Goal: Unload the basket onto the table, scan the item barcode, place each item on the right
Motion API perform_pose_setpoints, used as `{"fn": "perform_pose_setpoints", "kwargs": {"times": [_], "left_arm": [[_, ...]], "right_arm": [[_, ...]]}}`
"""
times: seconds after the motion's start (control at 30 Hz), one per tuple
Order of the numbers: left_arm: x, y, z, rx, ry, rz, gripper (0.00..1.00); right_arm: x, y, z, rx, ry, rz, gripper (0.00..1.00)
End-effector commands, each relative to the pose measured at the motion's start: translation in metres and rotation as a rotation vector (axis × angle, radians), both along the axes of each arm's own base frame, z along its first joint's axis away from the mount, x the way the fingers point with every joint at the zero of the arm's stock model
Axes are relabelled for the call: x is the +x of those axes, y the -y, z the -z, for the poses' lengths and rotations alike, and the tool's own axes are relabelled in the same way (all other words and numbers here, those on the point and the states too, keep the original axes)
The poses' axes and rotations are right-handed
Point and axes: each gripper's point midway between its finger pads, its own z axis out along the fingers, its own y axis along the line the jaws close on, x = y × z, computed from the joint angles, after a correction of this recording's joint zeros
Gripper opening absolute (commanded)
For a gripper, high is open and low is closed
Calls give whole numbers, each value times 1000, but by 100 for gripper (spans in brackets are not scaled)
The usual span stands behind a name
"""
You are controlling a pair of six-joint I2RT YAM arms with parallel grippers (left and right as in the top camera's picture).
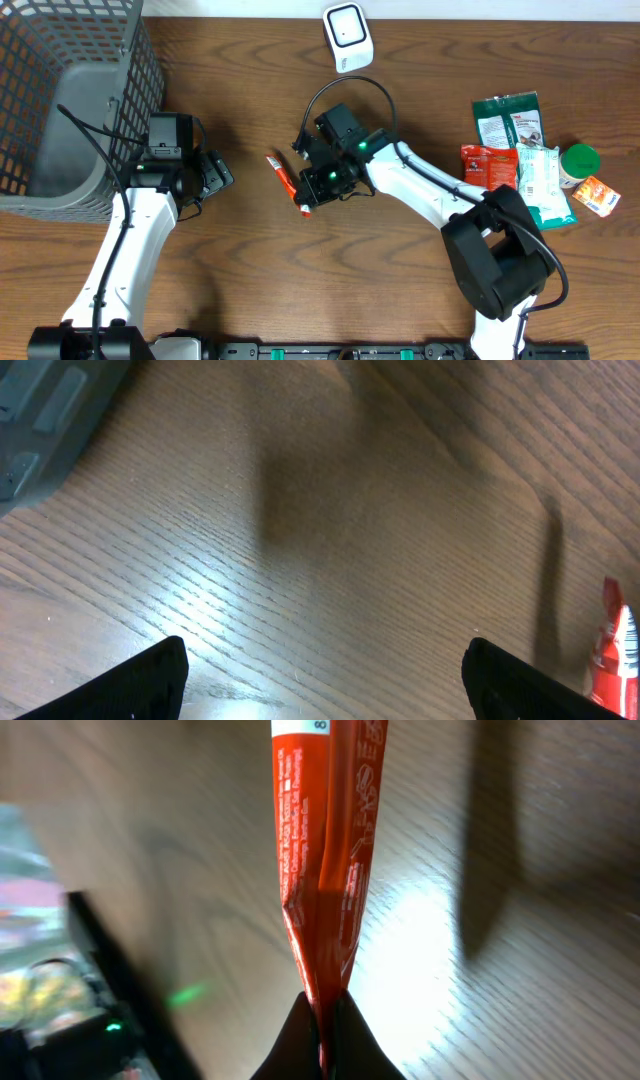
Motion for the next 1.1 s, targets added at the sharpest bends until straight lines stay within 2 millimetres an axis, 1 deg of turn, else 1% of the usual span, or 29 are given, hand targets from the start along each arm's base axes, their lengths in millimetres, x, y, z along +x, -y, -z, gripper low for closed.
{"fn": "perform_pose_setpoints", "kwargs": {"times": [0.0, 0.07, 0.2, 0.4, 0.57, 0.7, 0.83, 0.87, 0.97, 1.07], "left_arm": [[-2, -5, 0, 14, -1, -7, 88], [-2, -4, 0, 14, -1, -6, 88], [-2, -4, 0, 14, -1, -6, 88], [-2, -5, 0, 14, -1, -7, 88], [-2, -5, 0, 14, -1, -7, 88], [-2, -5, 0, 14, -1, -7, 88], [-2, -5, 0, 14, -1, -7, 88], [-2, -5, 0, 14, -1, -7, 88], [-2, -4, 0, 14, -1, -6, 88], [-2, -4, 0, 14, -1, -6, 88]], "right_arm": [[-8, 1, -15, 136, -120, 6, 1], [-8, 6, -14, 177, -155, 19, 1], [-6, 18, -4, 264, -216, 80, 1], [-7, 30, 16, 288, -241, 155, 1], [-14, 37, 31, 251, -245, 176, 1], [-13, 45, 45, 187, -226, 214, 1], [-10, 50, 50, 168, -216, 233, 1], [-9, 51, 50, 167, -215, 236, 2], [-6, 54, 51, 159, -208, 248, 9], [-3, 58, 56, 129, -189, 267, 12]]}}
